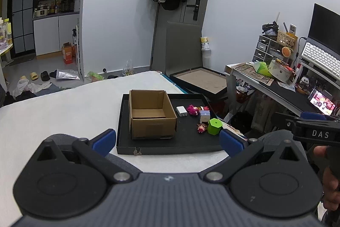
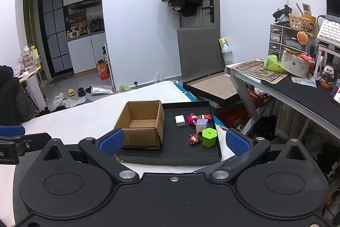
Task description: Organize rigid objects
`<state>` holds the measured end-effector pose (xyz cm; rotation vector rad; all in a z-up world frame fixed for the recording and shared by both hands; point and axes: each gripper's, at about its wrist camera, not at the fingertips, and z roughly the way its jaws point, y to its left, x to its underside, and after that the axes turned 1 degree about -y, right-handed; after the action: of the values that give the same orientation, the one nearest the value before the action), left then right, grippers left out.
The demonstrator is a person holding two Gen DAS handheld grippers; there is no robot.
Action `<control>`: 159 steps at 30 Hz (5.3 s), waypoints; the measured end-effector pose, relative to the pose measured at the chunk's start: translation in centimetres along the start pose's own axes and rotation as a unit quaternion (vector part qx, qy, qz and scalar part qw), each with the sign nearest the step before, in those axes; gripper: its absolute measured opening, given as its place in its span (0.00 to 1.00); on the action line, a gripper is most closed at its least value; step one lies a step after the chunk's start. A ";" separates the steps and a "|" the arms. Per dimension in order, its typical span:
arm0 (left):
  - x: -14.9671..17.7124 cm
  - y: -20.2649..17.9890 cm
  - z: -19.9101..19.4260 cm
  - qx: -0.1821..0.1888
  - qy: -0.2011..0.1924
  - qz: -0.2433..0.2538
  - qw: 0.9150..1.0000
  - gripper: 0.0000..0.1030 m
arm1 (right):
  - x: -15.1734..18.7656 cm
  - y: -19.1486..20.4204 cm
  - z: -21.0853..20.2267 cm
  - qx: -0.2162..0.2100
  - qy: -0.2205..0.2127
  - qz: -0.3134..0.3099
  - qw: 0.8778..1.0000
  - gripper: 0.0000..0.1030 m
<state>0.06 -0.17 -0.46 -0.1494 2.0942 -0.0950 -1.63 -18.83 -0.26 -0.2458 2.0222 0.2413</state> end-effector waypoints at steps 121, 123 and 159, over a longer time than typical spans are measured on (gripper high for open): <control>-6.1 8.6 24.0 0.016 0.164 -0.087 0.983 0.88 | -0.3 -6.5 23.0 0.044 0.170 0.115 0.978 0.82; -6.1 8.7 24.9 0.015 0.171 -0.088 0.981 0.86 | -0.3 -6.8 23.9 0.047 0.180 0.119 0.975 0.81; -5.6 13.7 39.6 -0.039 0.338 -0.135 0.931 0.39 | 0.5 -12.1 36.7 0.099 0.314 0.125 0.936 0.71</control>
<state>36.17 13.95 -17.33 -0.5132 2.7556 -0.2579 32.85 -20.33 -17.67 0.0794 2.6984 0.1199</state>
